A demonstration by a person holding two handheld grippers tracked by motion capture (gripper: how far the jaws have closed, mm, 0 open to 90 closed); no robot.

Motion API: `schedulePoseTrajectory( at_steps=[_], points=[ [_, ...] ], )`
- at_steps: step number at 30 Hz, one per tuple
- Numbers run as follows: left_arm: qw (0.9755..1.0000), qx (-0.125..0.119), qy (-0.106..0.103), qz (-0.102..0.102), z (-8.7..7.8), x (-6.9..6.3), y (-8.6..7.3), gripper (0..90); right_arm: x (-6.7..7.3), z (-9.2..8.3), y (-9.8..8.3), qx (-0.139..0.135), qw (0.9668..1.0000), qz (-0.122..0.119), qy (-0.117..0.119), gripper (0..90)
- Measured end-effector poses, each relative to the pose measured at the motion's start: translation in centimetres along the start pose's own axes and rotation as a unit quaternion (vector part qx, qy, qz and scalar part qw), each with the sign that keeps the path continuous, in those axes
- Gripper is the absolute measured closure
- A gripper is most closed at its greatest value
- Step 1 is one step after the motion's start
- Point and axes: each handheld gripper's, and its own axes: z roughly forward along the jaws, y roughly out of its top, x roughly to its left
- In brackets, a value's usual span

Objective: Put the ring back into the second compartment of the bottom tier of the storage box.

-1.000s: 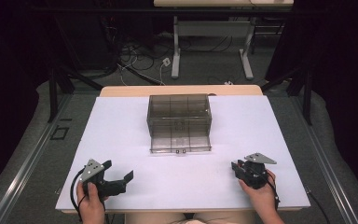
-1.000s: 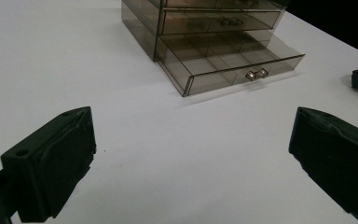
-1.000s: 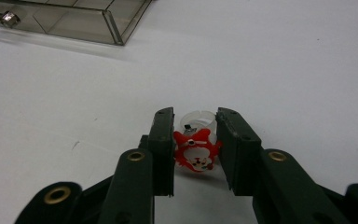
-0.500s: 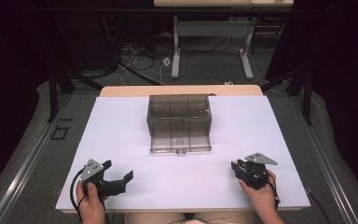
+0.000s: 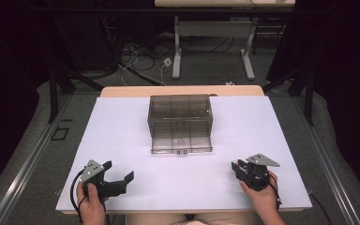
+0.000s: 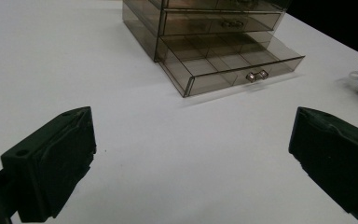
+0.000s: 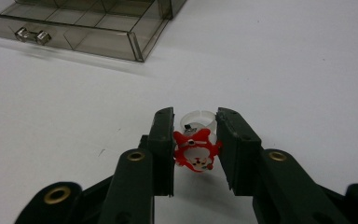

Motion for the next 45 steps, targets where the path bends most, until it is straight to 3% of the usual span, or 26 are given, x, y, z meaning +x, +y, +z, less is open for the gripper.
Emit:
schedulePoseTrajectory(
  at_steps=[19, 27, 45],
  points=[
    [1.0, -0.001, 0.0, -0.002, 0.0, 0.0, 0.0, 0.7, 0.6, -0.7, 0.5, -0.01, 0.9998, -0.01, 0.011, 67.7],
    [1.0, -0.001, 0.0, -0.004, 0.0, 0.0, 0.0, 0.7, 1.0, -1.1, 1.9, -0.016, 0.9996, -0.004, 0.022, 67.8],
    [1.0, 0.001, -0.002, -0.003, 0.0, 0.1, 0.0, 0.7, 1.2, -0.9, 4.5, 0.004, 0.9988, -0.017, 0.046, 67.8]
  ],
)
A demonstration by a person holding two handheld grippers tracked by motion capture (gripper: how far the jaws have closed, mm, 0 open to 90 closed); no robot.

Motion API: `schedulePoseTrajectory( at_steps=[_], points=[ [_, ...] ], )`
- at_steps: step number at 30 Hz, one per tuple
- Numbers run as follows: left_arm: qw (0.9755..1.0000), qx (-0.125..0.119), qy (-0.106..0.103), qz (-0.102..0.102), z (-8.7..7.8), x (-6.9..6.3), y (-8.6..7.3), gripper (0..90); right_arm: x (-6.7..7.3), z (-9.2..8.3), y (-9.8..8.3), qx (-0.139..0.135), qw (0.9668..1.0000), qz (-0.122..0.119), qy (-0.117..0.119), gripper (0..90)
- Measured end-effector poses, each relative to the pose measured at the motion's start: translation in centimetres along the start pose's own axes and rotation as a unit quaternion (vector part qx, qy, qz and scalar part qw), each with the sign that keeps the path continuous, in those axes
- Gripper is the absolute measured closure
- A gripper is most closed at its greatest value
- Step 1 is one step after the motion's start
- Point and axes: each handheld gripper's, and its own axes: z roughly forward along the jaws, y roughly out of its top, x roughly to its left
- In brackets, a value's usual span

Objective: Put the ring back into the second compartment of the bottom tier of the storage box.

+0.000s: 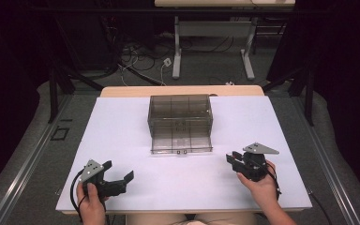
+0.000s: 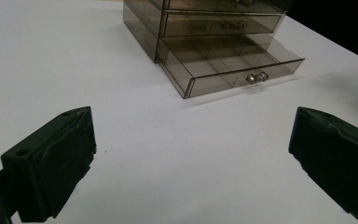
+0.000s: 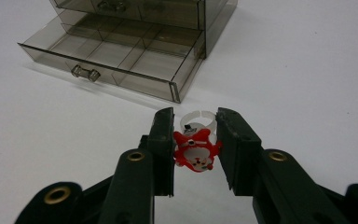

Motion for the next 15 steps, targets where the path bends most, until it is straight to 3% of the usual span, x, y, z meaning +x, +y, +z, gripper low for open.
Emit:
schedulePoseTrajectory(
  at_steps=[15],
  points=[
    [1.0, -0.001, 0.0, -0.003, 0.0, 0.0, 0.0, 0.7, 0.6, 0.6, 2.0, 0.015, 0.9995, -0.002, 0.028, 67.7]
  ],
)
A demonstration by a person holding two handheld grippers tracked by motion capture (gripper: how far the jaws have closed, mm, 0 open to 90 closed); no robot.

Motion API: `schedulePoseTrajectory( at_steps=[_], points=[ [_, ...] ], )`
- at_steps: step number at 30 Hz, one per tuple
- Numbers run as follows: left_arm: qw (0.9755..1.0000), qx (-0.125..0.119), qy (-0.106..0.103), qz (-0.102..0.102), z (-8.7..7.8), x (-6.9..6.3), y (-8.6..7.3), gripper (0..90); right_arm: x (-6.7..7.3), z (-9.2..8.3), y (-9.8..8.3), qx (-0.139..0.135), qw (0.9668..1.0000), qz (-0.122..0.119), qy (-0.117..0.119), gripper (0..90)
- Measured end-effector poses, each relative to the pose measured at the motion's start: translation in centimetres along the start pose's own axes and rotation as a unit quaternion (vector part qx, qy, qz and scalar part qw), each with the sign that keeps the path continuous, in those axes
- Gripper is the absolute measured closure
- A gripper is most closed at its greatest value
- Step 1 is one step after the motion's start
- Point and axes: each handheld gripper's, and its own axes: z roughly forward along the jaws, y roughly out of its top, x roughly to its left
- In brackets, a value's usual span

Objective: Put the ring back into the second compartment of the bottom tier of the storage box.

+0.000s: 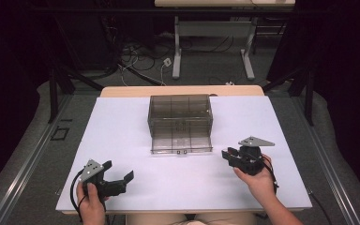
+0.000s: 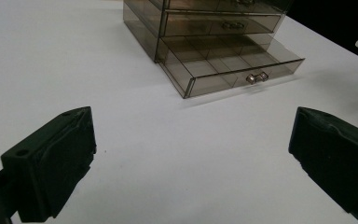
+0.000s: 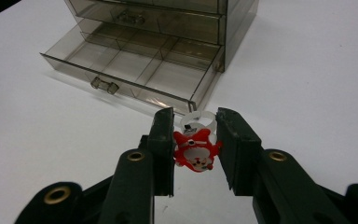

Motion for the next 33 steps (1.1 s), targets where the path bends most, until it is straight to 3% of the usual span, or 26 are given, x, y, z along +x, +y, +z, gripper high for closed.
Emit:
schedulePoseTrajectory(
  at_steps=[14, 33],
  points=[
    [1.0, -0.002, 0.0, -0.003, 0.1, 0.0, 0.0, 0.7, 1.0, 0.8, 2.3, 0.004, 0.9998, -0.008, 0.018, 67.7],
    [1.0, -0.002, -0.002, -0.002, 0.1, 0.0, 0.0, 0.7, 1.5, 1.7, 4.2, 0.011, 0.9995, 0.004, 0.029, 67.7]
  ],
)
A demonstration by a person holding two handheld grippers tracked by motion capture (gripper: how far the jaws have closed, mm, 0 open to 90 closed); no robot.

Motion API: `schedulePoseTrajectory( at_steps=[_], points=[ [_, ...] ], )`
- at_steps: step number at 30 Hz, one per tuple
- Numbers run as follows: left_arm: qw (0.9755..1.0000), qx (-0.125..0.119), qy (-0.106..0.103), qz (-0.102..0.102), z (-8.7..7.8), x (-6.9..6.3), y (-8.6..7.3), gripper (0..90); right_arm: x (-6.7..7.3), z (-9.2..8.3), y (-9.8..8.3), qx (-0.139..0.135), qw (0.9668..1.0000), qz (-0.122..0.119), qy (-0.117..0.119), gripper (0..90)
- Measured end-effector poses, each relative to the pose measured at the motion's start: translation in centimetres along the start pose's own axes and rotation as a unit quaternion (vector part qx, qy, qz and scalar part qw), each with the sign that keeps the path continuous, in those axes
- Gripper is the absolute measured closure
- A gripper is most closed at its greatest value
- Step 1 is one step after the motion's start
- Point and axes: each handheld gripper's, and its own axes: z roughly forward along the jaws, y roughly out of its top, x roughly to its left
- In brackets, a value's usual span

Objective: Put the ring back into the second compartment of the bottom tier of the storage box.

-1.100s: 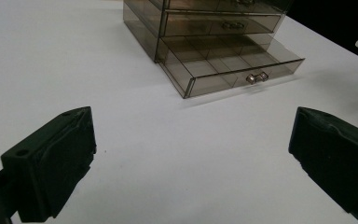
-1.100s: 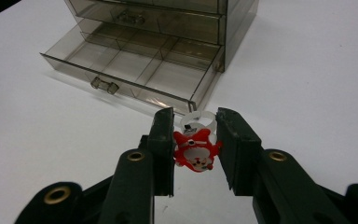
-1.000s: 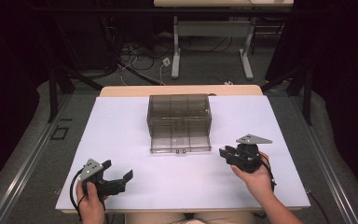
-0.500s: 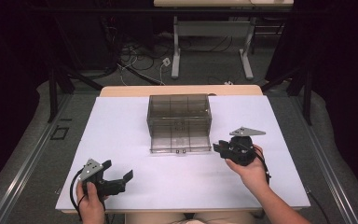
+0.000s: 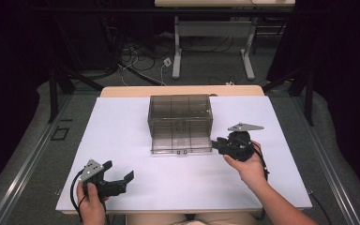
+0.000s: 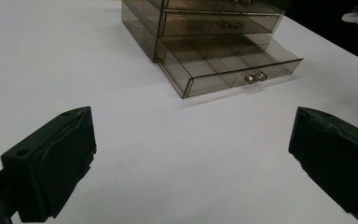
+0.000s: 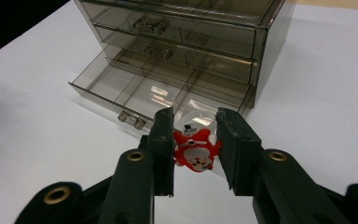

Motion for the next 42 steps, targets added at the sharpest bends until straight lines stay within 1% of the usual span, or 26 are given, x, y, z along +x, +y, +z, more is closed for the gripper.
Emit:
schedulePoseTrajectory(
  at_steps=[9, 10, 16, 23, 28, 31, 34, 38, 40, 41, 42],
  points=[
    [1.0, 0.0, -0.002, 0.0, 0.0, 0.0, 0.0, 0.7, 0.5, 0.8, 0.7, 0.005, 1.0, -0.006, 0.002, 67.7],
    [1.0, 0.0, -0.002, 0.0, 0.0, 0.0, 0.0, 0.7, 0.6, 0.8, 0.8, 0.008, 0.9999, -0.01, 0.001, 67.7],
    [1.0, 0.003, -0.003, 0.0, 0.0, 0.0, 0.0, 0.7, 1.2, 1.5, 1.2, 0.009, 0.9998, -0.014, 0.005, 67.7],
    [1.0, 0.0, -0.002, -0.001, 0.0, 0.0, 0.0, 0.7, 2.1, 2.3, 1.6, 0.01, 0.9996, -0.025, 0.011, 67.7],
    [1.0, 0.0, -0.002, 0.0, -0.1, 0.1, 0.0, 0.7, 2.7, 2.7, 2.0, 0.014, 0.9995, -0.025, 0.015, 67.7],
    [1.0, 0.002, -0.003, 0.0, -0.1, 0.1, 0.0, 0.7, 2.9, 2.9, 2.1, 0.016, 0.9993, -0.03, 0.015, 67.7],
    [1.0, 0.002, -0.004, 0.0, -0.1, 0.1, 0.0, 0.7, 3.2, 3.2, 2.3, 0.016, 0.9994, -0.027, 0.017, 67.7],
    [1.0, 0.001, -0.004, 0.0, -0.1, 0.1, 0.0, 0.7, 3.6, 3.6, 2.5, 0.021, 0.9991, -0.032, 0.018, 67.7],
    [1.0, 0.001, -0.004, -0.001, -0.1, 0.1, 0.0, 0.7, 3.7, 3.9, 2.5, 0.019, 0.999, -0.035, 0.019, 67.7],
    [1.0, 0.001, -0.004, -0.002, -0.1, 0.1, 0.0, 0.7, 3.8, 3.9, 2.6, 0.023, 0.999, -0.034, 0.02, 67.7],
    [1.0, -0.001, -0.005, -0.006, -0.1, 0.1, 0.0, 0.7, 3.8, 4.1, 2.6, 0.02, 0.9991, -0.033, 0.02, 67.7]
  ],
)
